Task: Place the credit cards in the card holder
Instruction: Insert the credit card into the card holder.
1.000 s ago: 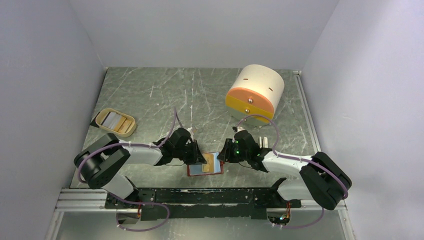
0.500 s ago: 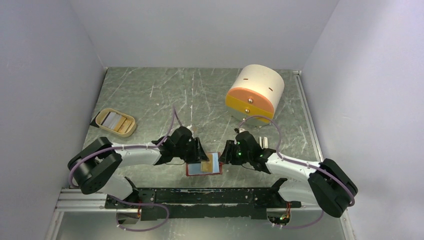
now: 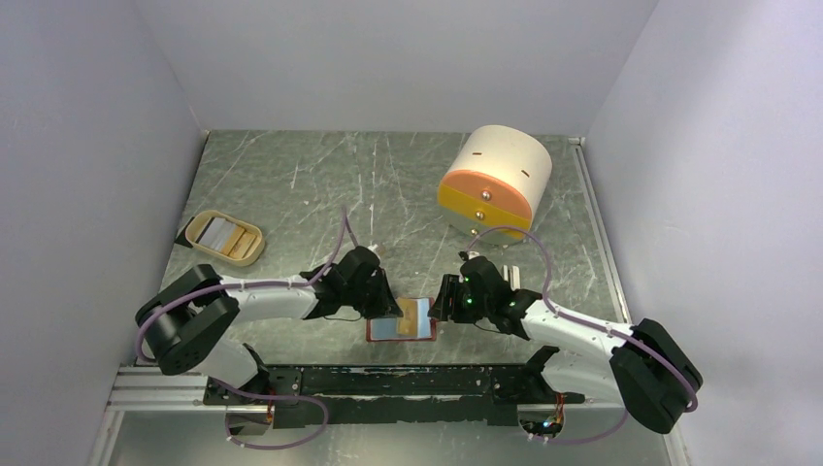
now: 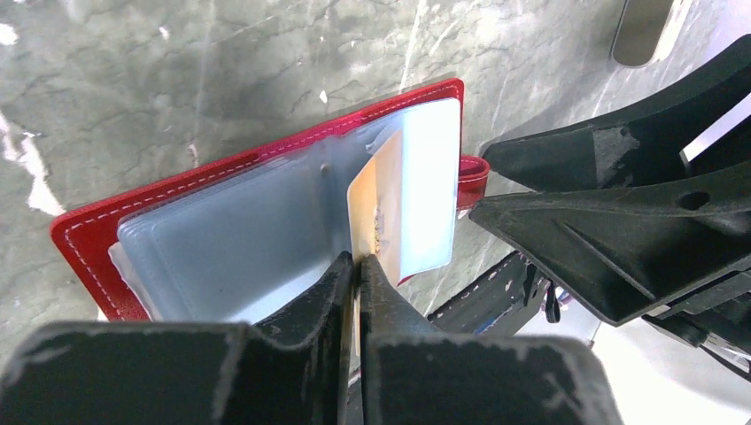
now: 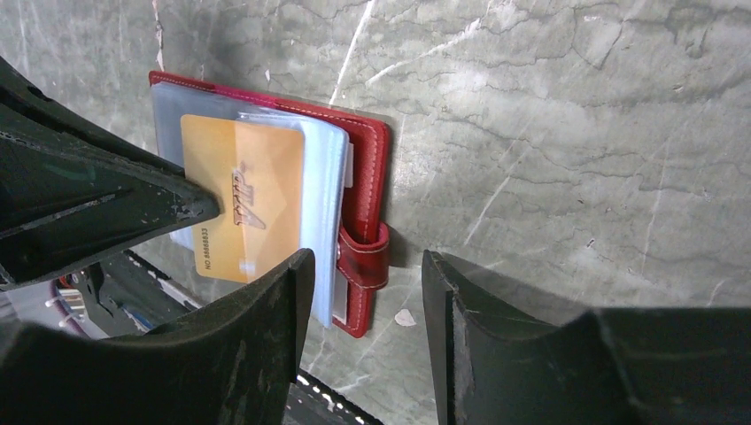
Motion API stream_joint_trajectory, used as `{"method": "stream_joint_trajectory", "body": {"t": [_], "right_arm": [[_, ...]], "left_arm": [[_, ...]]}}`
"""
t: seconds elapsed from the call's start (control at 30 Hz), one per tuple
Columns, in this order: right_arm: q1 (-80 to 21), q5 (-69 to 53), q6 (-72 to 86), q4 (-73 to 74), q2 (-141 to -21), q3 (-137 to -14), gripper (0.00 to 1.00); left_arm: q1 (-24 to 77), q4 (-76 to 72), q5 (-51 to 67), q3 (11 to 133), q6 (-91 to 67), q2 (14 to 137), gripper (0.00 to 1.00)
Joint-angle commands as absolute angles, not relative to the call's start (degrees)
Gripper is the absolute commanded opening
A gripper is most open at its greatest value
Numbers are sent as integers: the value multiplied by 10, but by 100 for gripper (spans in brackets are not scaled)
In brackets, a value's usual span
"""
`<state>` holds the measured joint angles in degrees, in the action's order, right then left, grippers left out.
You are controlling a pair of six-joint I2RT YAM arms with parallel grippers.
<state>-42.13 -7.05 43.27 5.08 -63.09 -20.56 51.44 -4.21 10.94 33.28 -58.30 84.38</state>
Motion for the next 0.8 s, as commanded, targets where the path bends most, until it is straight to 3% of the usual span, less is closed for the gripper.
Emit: {"method": "stream_joint_trajectory", "body": {"t": [0.0, 0.2, 0.57, 0.77], "right_arm": [[-423, -67, 434, 53, -621, -211, 52], [-424, -90, 451, 6, -617, -187, 51], [-437, -103, 469, -44, -647, -165, 25], [-437, -94, 469, -40, -653, -162, 20]], "left_arm": [[524, -52, 106, 351, -583, 866, 9], [526, -62, 108, 351, -592, 886, 10], [535, -115, 140, 360, -613, 933, 11], [536, -82, 123, 353, -614, 899, 26]]}}
